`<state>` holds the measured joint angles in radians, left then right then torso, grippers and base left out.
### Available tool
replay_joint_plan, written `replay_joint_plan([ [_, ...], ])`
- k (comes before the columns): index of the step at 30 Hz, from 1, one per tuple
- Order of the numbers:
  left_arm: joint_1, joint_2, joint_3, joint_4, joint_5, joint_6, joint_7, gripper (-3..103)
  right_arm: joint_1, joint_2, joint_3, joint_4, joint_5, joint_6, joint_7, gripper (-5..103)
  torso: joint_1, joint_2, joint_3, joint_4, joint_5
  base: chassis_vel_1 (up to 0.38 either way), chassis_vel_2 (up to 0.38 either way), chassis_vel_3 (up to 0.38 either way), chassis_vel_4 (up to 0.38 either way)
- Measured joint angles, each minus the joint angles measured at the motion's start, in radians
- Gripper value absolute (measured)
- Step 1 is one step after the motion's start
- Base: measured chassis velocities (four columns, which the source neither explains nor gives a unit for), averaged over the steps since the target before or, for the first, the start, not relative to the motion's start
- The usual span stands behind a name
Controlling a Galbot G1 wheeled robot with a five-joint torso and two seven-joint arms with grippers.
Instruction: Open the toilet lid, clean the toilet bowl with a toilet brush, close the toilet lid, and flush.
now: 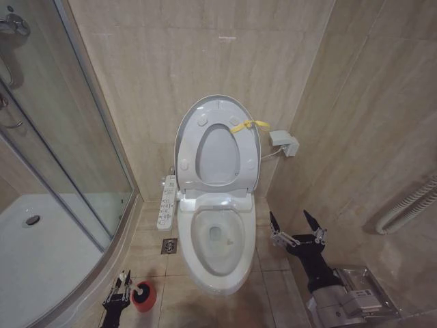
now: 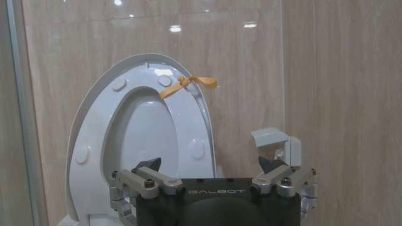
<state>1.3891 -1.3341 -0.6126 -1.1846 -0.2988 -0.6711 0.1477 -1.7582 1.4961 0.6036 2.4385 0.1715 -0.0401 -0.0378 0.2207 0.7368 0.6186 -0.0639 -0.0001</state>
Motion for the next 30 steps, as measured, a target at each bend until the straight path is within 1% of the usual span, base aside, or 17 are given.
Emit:
replay_joint_plan([
  [2,0.004,0.0,-0.003,-0.009,0.0,-0.002,0.003,21,0.0,0.0,0.0,0.0,0.0,0.0,0.0,100,0.0,0.0,0.0,0.0,0.0,0.0,0.0,0.0,0.0],
  [6,0.03,0.003,-0.017,-0.086,0.0,0.0,0.006,21,0.0,0.0,0.0,0.0,0.0,0.0,0.0,100,0.0,0.0,0.0,-0.0001,0.0,0.0,0.0,0.0,0.0],
  [7,0.03,0.003,-0.017,-0.086,0.0,0.0,0.006,21,0.0,0.0,0.0,0.0,0.0,0.0,0.0,100,0.0,0.0,0.0,-0.0001,0.0,0.0,0.0,0.0,0.0],
  [10,0.065,0.004,-0.032,-0.181,-0.005,0.017,0.006,21,0.0,0.0,0.0,0.0,0.0,0.0,0.0,100,0.0,0.0,0.0,-0.0001,0.0001,0.0,0.0,0.0,0.0],
  [11,0.065,0.004,-0.032,-0.181,-0.005,0.017,0.006,21,0.0,0.0,0.0,0.0,0.0,0.0,0.0,100,0.0,0.0,0.0,-0.0001,0.0001,0.0,0.0,0.0,0.0],
  [15,0.137,-0.004,-0.043,-0.35,-0.016,0.048,0.005,21,0.0,0.0,0.0,0.0,0.0,0.0,0.0,100,0.0,0.0,0.0,-0.0002,0.0001,0.0,0.0,0.0,0.0],
  [16,0.137,-0.004,-0.043,-0.35,-0.016,0.048,0.005,21,0.0,0.0,0.0,0.0,0.0,0.0,0.0,100,0.0,0.0,0.0,-0.0002,0.0001,0.0,0.0,0.0,0.0],
  [20,0.229,-0.019,-0.05,-0.525,-0.038,0.1,0.005,21,0.0,0.0,0.0,0.0,0.0,0.0,0.0,100,0.0,0.0,0.0,0.0,0.0002,0.0,0.0,0.0,0.0],
  [21,0.229,-0.019,-0.05,-0.525,-0.038,0.1,0.005,21,0.0,0.0,0.0,0.0,0.0,0.0,0.0,100,0.0,0.0,0.0,0.0,0.0002,0.0,0.0,0.0,0.0],
  [22,0.262,-0.027,-0.052,-0.589,-0.041,0.116,0.002,21,0.0,0.0,0.0,0.0,0.0,0.0,0.0,100,0.0,0.0,0.0,-0.0001,0.0003,0.0,0.0,0.0,0.0],
  [23,0.29,-0.034,-0.052,-0.638,-0.041,0.123,-0.001,21,0.0,0.0,0.0,0.0,0.0,0.0,0.0,100,0.0,0.0,0.0,0.0,0.0002,0.0,0.0,0.0,0.0],
  [24,0.29,-0.034,-0.052,-0.638,-0.041,0.123,-0.001,21,0.0,0.0,0.0,0.0,0.0,0.0,0.0,100,0.0,0.0,0.0,0.0,0.0002,0.0,0.0,0.0,0.0],
  [27,0.372,-0.056,-0.049,-0.789,-0.03,0.145,-0.007,21,0.0,0.0,0.0,0.0,0.0,0.0,0.0,100,0.0,0.0,0.0,0.0,0.0004,0.0,0.0,0.0,0.0],
  [28,0.372,-0.056,-0.049,-0.789,-0.03,0.145,-0.007,21,0.0,0.0,0.0,0.0,0.0,0.0,0.0,100,0.0,0.0,0.0,0.0,0.0004,0.0,0.0,0.0,0.0],
  [30,0.409,-0.072,-0.046,-0.867,-0.005,0.153,-0.016,21,0.0,0.0,0.0,0.0,0.0,0.0,0.0,100,0.0,0.0,0.0,0.0,0.0003,0.0,0.0,0.0,0.0],
])
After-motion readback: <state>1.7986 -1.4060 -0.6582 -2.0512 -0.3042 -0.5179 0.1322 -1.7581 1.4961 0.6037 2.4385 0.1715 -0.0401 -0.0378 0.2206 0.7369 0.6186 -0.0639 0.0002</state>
